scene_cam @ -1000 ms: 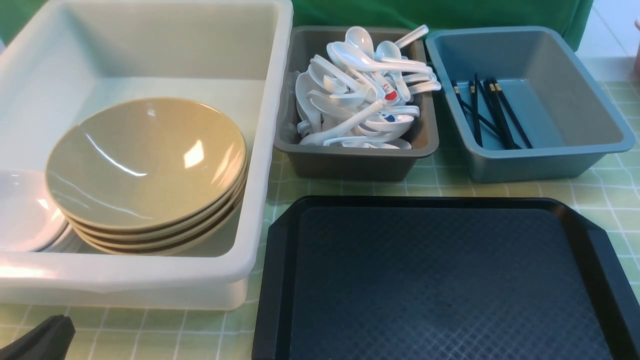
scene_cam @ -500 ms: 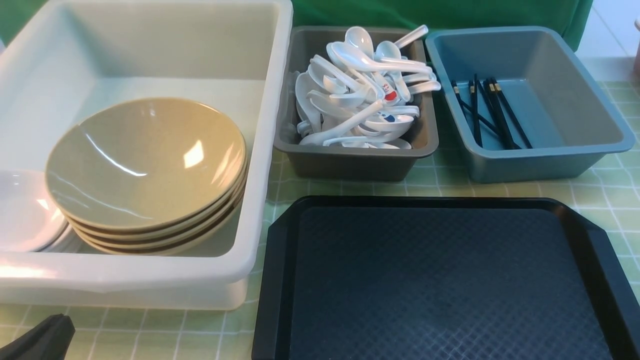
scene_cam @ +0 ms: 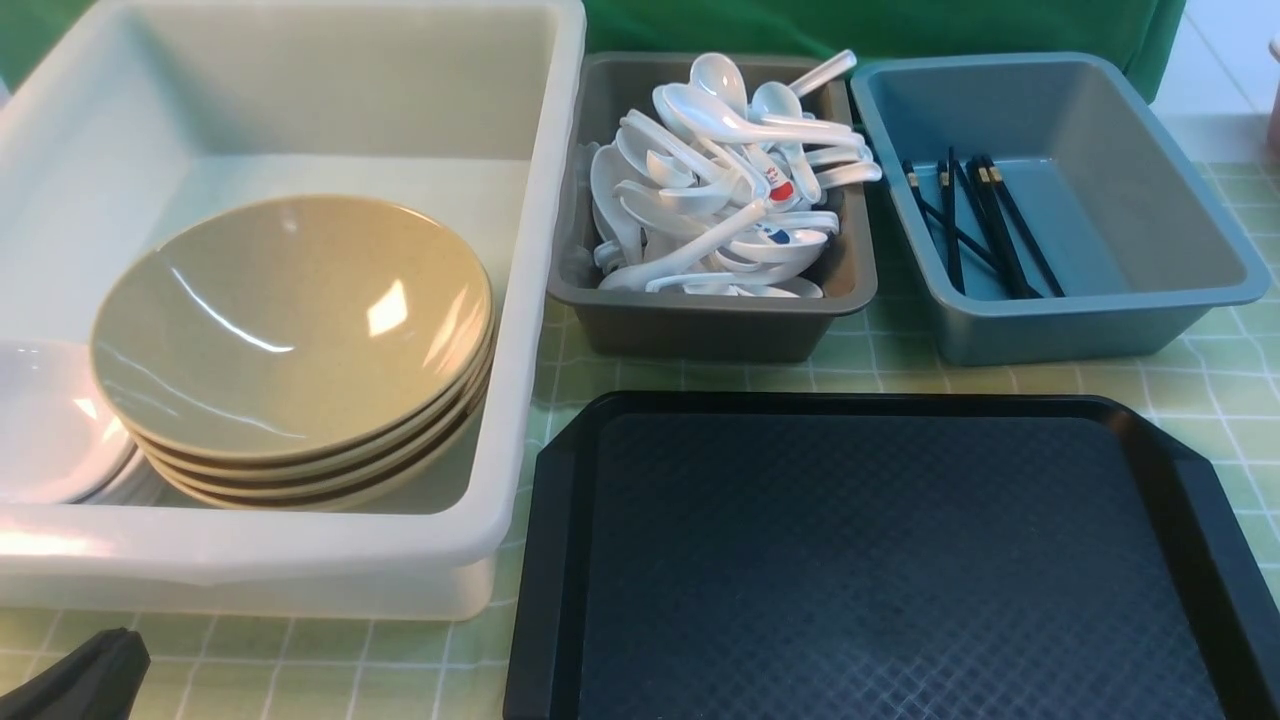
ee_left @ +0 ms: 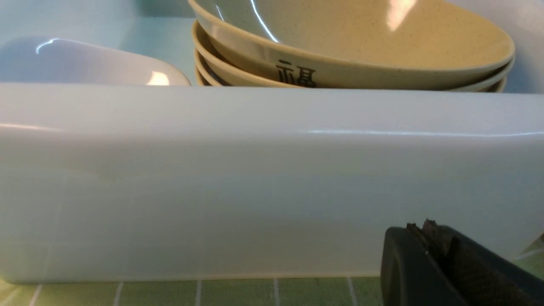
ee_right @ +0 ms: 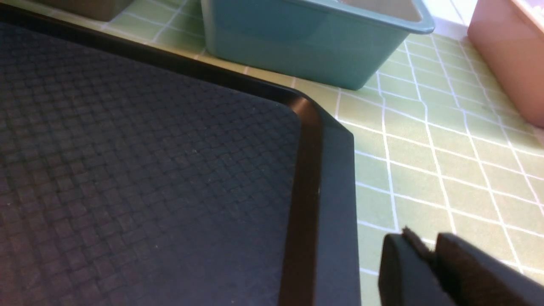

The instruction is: On green table put chopsticks spoon bowls plates into blue grey white boxes.

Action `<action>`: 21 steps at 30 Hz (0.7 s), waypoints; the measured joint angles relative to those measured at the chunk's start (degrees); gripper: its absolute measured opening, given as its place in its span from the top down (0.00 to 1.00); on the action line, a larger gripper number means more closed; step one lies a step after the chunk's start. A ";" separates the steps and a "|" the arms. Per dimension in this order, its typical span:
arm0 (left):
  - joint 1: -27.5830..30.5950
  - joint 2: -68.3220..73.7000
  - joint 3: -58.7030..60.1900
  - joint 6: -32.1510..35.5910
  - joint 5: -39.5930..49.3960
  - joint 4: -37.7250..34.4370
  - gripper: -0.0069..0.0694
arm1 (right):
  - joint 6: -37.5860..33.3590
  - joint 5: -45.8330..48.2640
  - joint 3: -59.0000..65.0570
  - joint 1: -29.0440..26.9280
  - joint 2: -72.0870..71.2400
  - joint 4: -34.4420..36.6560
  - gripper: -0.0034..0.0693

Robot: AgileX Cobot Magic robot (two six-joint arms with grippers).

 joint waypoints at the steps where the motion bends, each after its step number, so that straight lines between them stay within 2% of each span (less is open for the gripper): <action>1: 0.00 0.00 0.00 0.00 0.00 0.00 0.91 | 0.00 0.00 0.00 0.00 0.00 0.00 0.80; 21: 0.00 0.00 0.00 0.00 -0.02 0.00 0.91 | 0.12 -0.05 0.00 0.00 0.00 0.00 0.78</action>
